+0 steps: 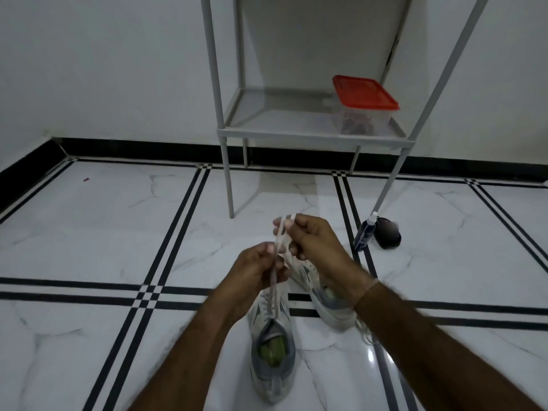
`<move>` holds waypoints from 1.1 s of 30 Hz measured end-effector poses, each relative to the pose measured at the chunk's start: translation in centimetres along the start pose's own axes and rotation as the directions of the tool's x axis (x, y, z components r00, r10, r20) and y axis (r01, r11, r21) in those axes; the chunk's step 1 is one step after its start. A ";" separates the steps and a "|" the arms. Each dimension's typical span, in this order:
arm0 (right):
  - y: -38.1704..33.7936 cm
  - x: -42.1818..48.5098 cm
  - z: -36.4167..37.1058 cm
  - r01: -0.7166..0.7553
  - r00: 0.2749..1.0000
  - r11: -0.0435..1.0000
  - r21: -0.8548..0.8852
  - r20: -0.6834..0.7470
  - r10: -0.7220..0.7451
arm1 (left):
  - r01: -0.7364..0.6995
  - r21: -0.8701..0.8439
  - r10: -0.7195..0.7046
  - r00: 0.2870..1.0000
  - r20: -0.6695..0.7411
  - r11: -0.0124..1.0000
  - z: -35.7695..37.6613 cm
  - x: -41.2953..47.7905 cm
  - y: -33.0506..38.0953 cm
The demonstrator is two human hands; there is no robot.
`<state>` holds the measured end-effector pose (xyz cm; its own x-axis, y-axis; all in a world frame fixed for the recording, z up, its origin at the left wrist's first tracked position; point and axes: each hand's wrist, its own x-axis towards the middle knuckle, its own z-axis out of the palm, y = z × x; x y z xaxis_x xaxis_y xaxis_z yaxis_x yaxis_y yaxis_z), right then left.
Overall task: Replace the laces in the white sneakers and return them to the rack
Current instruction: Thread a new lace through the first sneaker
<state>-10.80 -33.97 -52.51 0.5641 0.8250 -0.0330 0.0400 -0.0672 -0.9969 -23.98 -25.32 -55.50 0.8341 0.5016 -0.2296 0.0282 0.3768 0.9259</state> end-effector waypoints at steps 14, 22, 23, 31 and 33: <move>10.6 -2.5 2.0 -0.179 0.983 0.984 -0.026 0.039 0.180 | 0.170 -0.230 -0.230 0.936 -0.268 0.958 -2.2 0.9 -4.6; 12.6 -2.4 1.7 -0.228 0.970 0.973 -0.044 -0.092 0.223 | 0.148 0.104 -0.108 0.943 -0.316 0.983 -2.6 -0.9 -10.3; 13.3 -3.1 1.8 -0.243 0.968 0.967 -0.072 -0.083 0.237 | 0.139 0.031 -0.121 0.933 -0.339 0.990 -2.6 -0.9 -10.4; 16.3 -5.0 2.5 -0.205 0.968 0.961 -0.188 -0.182 0.171 | 0.228 0.021 -0.179 0.816 -0.550 0.974 -4.3 0.0 -12.9; 16.4 -5.4 2.0 -0.015 0.997 0.932 -0.363 -0.079 -0.015 | 0.262 0.058 -0.167 0.756 -0.633 0.963 -4.8 -0.3 -13.5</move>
<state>-14.84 -38.38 -68.85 0.6268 0.7791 -0.0125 0.3279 -0.2783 -0.9028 -27.24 -26.80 -69.37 0.2773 0.8090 -0.5183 0.2779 0.4489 0.8493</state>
